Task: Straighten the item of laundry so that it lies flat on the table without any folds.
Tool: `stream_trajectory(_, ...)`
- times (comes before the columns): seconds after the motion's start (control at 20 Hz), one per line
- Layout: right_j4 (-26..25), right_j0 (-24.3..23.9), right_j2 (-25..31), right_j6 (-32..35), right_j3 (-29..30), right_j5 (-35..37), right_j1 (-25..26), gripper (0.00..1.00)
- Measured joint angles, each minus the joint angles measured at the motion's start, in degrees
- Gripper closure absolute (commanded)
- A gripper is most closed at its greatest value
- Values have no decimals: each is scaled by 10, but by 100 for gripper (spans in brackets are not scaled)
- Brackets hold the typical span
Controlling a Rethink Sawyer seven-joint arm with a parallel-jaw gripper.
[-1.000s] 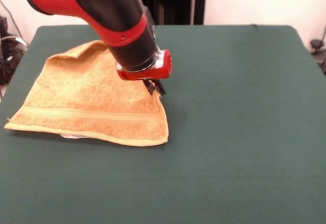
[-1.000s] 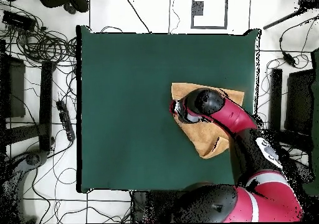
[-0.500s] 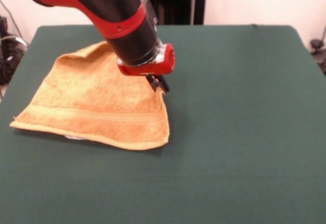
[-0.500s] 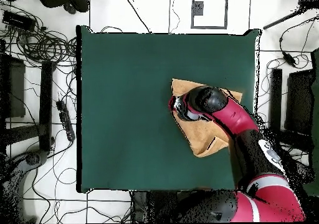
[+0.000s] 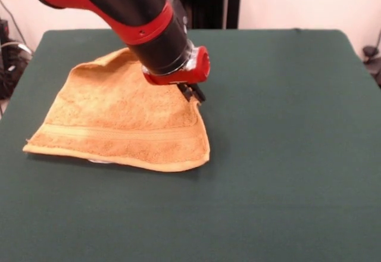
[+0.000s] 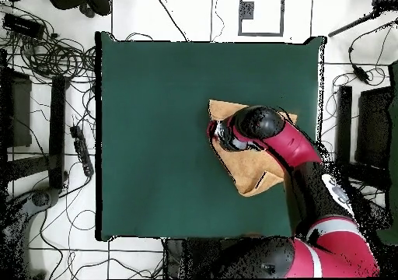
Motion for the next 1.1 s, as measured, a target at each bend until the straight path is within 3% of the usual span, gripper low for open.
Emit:
stream_trajectory(0.6,42,-20,0,0,18,5,-33,100)
stream_trajectory(1.1,35,-24,-1,0,17,23,-58,100)
